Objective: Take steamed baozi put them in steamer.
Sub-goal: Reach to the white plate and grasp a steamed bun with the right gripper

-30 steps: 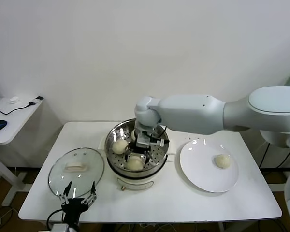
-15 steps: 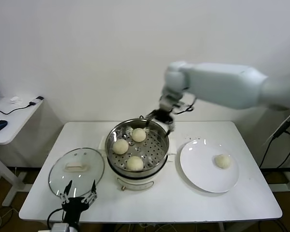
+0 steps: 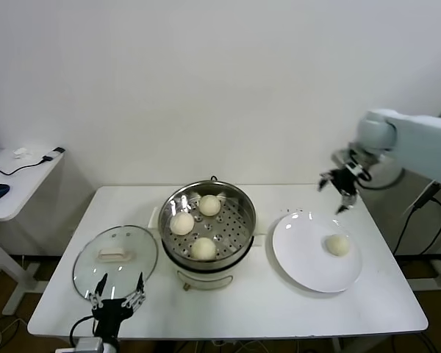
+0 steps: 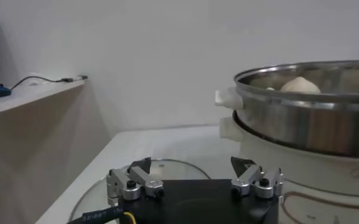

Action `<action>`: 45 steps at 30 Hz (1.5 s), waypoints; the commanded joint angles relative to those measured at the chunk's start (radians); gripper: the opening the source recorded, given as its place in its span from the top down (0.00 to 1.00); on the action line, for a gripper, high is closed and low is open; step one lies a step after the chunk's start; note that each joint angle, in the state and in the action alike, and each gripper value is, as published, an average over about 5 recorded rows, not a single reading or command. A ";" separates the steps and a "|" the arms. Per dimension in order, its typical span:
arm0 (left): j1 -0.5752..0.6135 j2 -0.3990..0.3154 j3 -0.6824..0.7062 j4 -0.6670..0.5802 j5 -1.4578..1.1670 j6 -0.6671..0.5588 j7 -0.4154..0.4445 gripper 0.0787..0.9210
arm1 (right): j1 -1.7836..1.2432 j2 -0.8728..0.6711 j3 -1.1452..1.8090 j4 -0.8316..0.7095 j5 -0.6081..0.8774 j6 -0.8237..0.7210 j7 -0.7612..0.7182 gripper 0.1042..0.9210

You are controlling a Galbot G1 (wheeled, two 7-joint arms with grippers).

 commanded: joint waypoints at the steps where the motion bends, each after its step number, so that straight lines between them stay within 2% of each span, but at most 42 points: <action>1: 0.001 -0.001 0.000 0.003 0.001 0.001 0.001 0.12 | -0.299 -0.143 0.184 -0.056 -0.131 -0.144 0.040 0.12; 12: 0.011 -0.009 0.001 0.012 0.016 -0.002 0.001 0.12 | -0.496 -0.067 0.370 -0.131 -0.224 -0.174 0.097 0.12; 29: 0.010 -0.012 0.007 0.020 0.007 -0.013 -0.010 0.12 | -0.535 0.015 0.407 -0.166 -0.240 -0.211 0.148 0.13; 33: 0.010 -0.013 0.010 0.019 0.009 -0.012 -0.010 0.12 | -0.521 0.015 0.391 -0.159 -0.240 -0.211 0.139 0.18; 40: 0.007 -0.011 0.010 0.018 0.011 -0.007 -0.007 0.12 | -0.445 -0.003 0.333 -0.113 -0.211 -0.214 0.115 0.35; 45: 0.011 -0.010 0.009 0.013 0.013 -0.005 -0.006 0.12 | -0.272 -0.014 0.211 -0.035 -0.080 -0.228 0.110 0.40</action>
